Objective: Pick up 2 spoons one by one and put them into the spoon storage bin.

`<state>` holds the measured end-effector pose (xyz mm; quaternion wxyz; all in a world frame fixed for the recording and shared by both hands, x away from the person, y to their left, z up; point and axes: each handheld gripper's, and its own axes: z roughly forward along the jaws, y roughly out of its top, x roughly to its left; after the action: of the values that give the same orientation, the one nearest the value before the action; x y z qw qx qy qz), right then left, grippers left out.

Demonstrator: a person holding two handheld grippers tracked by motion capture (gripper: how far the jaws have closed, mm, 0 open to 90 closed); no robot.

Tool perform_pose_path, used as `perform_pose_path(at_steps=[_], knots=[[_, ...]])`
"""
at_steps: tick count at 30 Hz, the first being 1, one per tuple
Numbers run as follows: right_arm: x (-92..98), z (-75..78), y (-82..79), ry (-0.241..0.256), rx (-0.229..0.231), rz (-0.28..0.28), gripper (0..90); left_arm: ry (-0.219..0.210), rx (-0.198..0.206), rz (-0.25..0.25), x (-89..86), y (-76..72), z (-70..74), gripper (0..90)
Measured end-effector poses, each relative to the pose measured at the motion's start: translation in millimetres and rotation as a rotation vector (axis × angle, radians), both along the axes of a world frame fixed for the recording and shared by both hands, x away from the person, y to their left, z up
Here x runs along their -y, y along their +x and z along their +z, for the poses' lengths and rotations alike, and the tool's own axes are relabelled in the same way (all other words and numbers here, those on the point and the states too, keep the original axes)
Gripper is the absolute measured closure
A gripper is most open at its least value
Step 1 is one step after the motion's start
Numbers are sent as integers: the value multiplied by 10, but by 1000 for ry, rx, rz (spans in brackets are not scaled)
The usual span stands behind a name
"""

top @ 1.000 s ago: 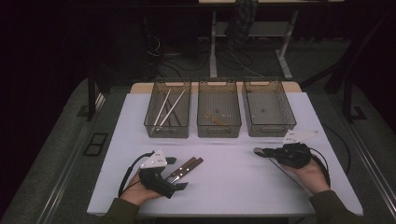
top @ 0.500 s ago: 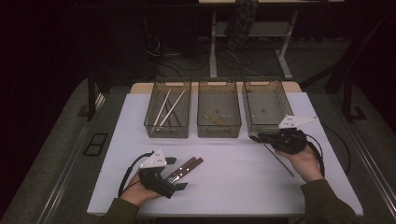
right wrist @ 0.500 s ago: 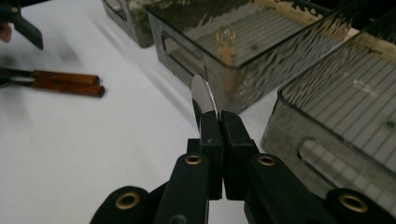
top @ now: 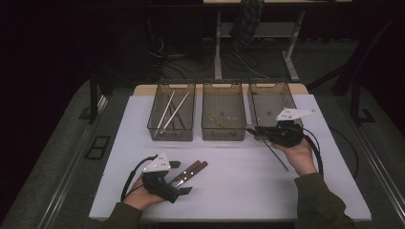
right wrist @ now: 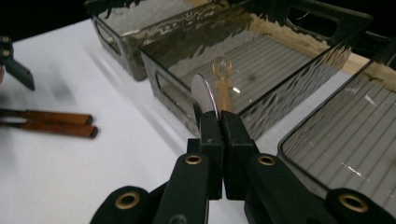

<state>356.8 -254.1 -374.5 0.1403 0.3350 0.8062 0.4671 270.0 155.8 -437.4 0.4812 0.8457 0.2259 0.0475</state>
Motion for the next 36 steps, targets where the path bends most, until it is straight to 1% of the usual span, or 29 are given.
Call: perform_pose_path(at_steps=[3, 8, 16, 18, 24, 30, 34, 36], knots=[[-28, 23, 57, 20, -1, -8, 886, 2, -2, -2, 4, -2, -4, 1], [-94, 88, 177, 28, 1, -23, 885, 8, 0, -5, 9, 0, -8, 0], [-239, 226, 387, 40, 14, -55, 885, 1, -1, -7, 8, 1, -5, 0], [-294, 261, 443, 32, 25, -63, 885, 2, 1, -9, 11, -2, -5, 0], [-467, 362, 610, 5, 34, -79, 885, 1, 4, -4, 3, -5, 2, 0], [-627, 467, 780, -3, 47, -95, 885, -7, 7, -5, -1, -6, 8, 0], [-759, 505, 889, -19, 50, -100, 885, -7, 10, -6, -2, -8, 11, 0], [-817, 506, 945, -18, 49, -106, 885, -7, 11, -5, -2, -9, 11, 0]])
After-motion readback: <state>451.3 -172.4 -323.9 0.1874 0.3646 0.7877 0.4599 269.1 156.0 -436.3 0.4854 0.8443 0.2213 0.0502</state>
